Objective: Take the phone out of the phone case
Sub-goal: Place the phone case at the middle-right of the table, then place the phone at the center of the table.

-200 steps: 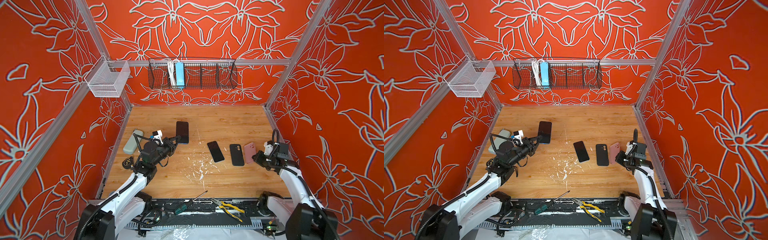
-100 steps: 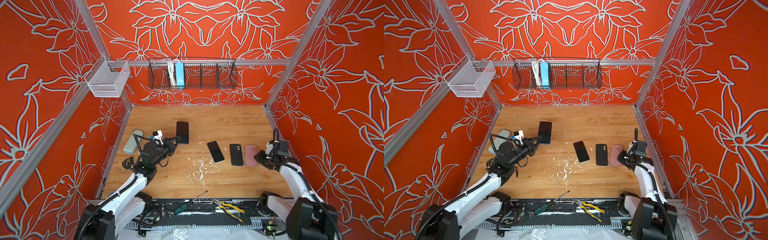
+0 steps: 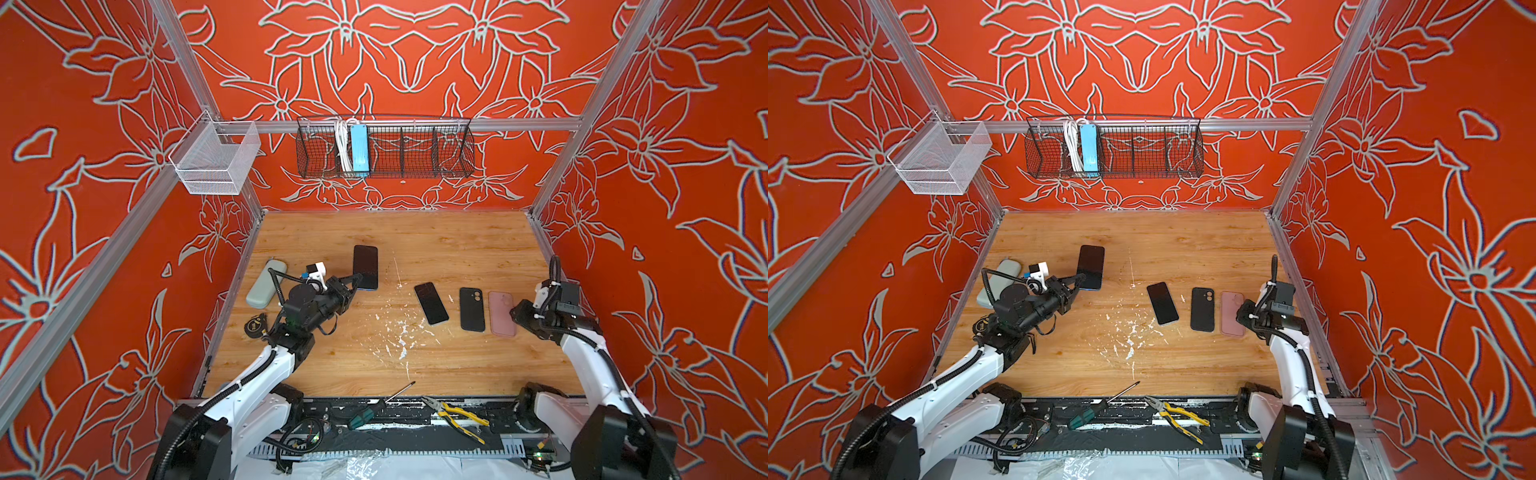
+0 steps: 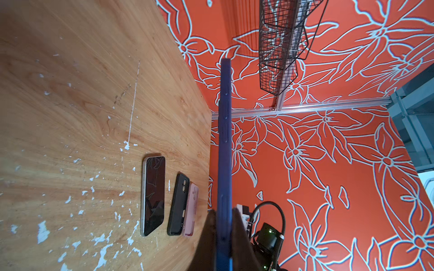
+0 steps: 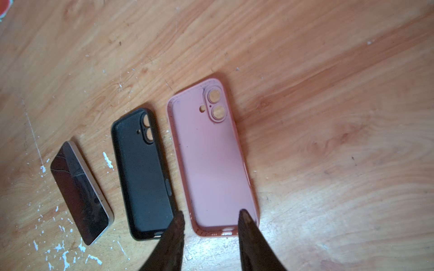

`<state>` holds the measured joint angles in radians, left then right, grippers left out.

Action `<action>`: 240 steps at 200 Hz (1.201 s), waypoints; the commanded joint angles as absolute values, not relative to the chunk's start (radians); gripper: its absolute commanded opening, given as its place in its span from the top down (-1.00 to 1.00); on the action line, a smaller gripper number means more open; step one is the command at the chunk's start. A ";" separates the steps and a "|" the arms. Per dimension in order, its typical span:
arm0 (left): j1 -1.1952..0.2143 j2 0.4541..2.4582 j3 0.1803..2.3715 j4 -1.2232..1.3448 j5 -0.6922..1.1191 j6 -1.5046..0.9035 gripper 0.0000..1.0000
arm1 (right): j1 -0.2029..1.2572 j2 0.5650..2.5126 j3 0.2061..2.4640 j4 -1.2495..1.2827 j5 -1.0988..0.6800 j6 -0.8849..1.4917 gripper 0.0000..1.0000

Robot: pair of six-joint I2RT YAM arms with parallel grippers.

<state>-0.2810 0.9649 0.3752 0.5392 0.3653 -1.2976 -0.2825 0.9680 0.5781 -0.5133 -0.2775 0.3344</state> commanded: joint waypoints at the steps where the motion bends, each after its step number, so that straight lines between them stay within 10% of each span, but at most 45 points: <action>1: -0.276 0.979 0.363 0.612 0.399 -1.262 1.00 | -0.284 0.926 0.578 -0.523 -0.294 0.344 0.18; 113: -0.498 1.189 0.340 0.694 0.215 -1.170 1.00 | -0.209 0.845 0.563 -0.493 -0.379 0.375 -0.47; 240: -0.609 1.398 0.380 0.797 0.073 -1.172 1.00 | -0.199 0.794 0.491 -0.422 -0.400 0.399 -0.53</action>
<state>-0.5934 1.3655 0.3565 0.7071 0.1173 -1.1797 -0.2024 0.8017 0.5072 -0.4507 -0.3843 0.3908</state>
